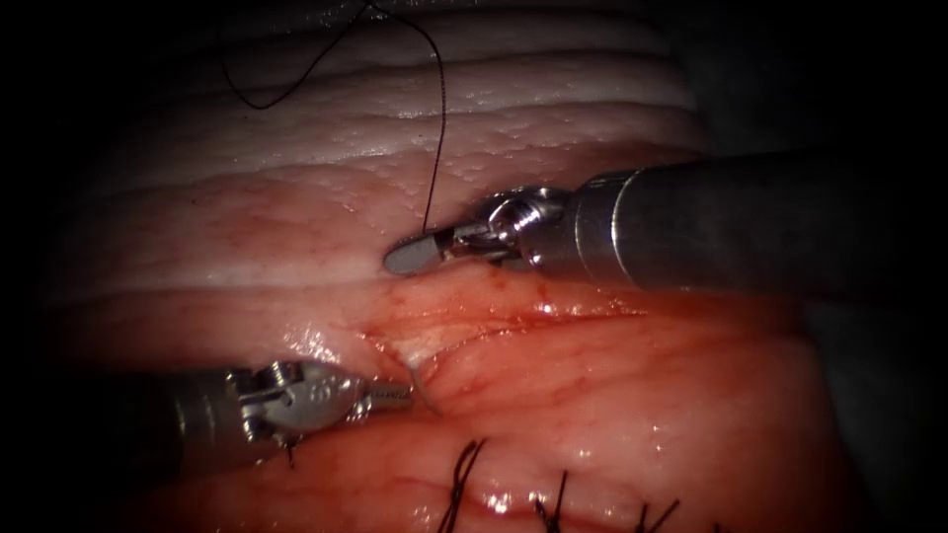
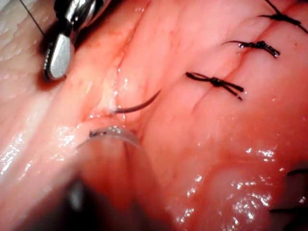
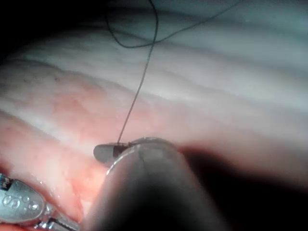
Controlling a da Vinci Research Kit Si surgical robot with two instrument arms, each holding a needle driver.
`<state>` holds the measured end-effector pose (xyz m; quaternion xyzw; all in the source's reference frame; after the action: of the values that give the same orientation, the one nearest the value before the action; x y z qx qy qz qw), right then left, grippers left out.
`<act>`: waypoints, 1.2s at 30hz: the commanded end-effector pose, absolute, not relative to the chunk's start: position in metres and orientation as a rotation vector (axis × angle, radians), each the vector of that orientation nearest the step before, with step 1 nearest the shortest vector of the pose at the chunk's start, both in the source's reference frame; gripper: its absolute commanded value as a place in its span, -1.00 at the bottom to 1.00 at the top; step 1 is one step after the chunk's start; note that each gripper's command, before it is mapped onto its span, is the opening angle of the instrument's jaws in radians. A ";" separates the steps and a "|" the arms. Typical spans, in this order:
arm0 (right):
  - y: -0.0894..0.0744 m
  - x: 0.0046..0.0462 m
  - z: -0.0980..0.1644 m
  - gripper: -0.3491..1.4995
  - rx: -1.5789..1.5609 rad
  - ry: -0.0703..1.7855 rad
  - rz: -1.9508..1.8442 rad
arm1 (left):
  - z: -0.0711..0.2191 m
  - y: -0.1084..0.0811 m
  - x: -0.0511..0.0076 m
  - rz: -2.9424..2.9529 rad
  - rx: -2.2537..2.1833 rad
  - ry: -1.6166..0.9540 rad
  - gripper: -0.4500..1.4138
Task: Wound Closure
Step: Pull needle the rest of the way through skin with the left jaws
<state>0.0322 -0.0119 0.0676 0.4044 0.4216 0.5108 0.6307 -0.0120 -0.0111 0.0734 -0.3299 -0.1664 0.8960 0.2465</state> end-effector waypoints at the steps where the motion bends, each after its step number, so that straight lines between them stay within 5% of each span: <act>1: -0.011 0.0321 0.069 -0.26 0.871 1.002 1.148 | 0.074 -0.011 -0.0126 2.447 -0.913 -0.440 -0.66; 2: -0.010 0.0313 0.069 0.14 0.787 1.024 1.122 | 0.073 -0.011 -0.0126 2.449 -0.939 -0.409 -0.57; 3: -0.010 0.0313 0.069 0.14 0.787 1.024 1.122 | 0.073 -0.011 -0.0126 2.449 -0.939 -0.409 -0.57; 4: -0.009 0.0297 0.070 0.63 0.726 1.067 1.093 | 0.073 -0.010 -0.0129 2.455 -0.988 -0.360 -0.49; 6: -0.008 0.0279 0.071 0.82 0.688 1.123 1.119 | 0.072 -0.010 -0.0135 2.488 -1.037 -0.309 -0.44; 9: -0.007 0.0261 0.072 0.87 0.683 1.152 1.130 | 0.071 -0.009 -0.0140 2.507 -1.101 -0.241 -0.30; 11: -0.006 0.0248 0.072 0.85 0.677 1.145 1.135 | 0.071 -0.008 -0.0147 2.498 -1.147 -0.181 -0.01; 15: -0.006 0.0246 0.072 0.82 0.673 1.162 1.141 | 0.072 -0.008 -0.0157 2.488 -1.143 -0.170 0.03; 25: -0.006 0.0247 0.072 0.80 0.666 1.174 1.142 | 0.074 -0.007 -0.0165 2.480 -1.135 -0.151 -0.29; 26: -0.006 0.0245 0.072 0.80 0.667 1.174 1.141 | 0.074 -0.007 -0.0163 2.481 -1.136 -0.150 -0.49; 29: -0.006 0.0242 0.072 0.63 0.659 1.169 1.148 | 0.074 -0.007 -0.0162 2.478 -1.154 -0.159 -1.00; 32: -0.006 0.0236 0.072 0.25 0.676 1.149 1.169 | 0.074 -0.007 -0.0162 2.429 -1.225 -0.215 -1.00; 33: -0.006 0.0234 0.072 0.09 0.684 1.144 1.180 | 0.074 -0.007 -0.0162 2.406 -1.244 -0.240 -1.00; 35: -0.006 0.0230 0.071 -0.76 0.688 1.140 1.188 | 0.074 -0.007 -0.0161 2.337 -1.268 -0.309 -1.00; 36: -0.006 0.0230 0.071 -0.76 0.688 1.140 1.188 | 0.074 -0.007 -0.0161 2.337 -1.268 -0.309 -1.00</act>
<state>0.0222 -0.0065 0.0708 0.3003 0.4963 0.5194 0.6274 -0.0156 -0.0065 0.0729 -0.4701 -0.1255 0.8397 0.2409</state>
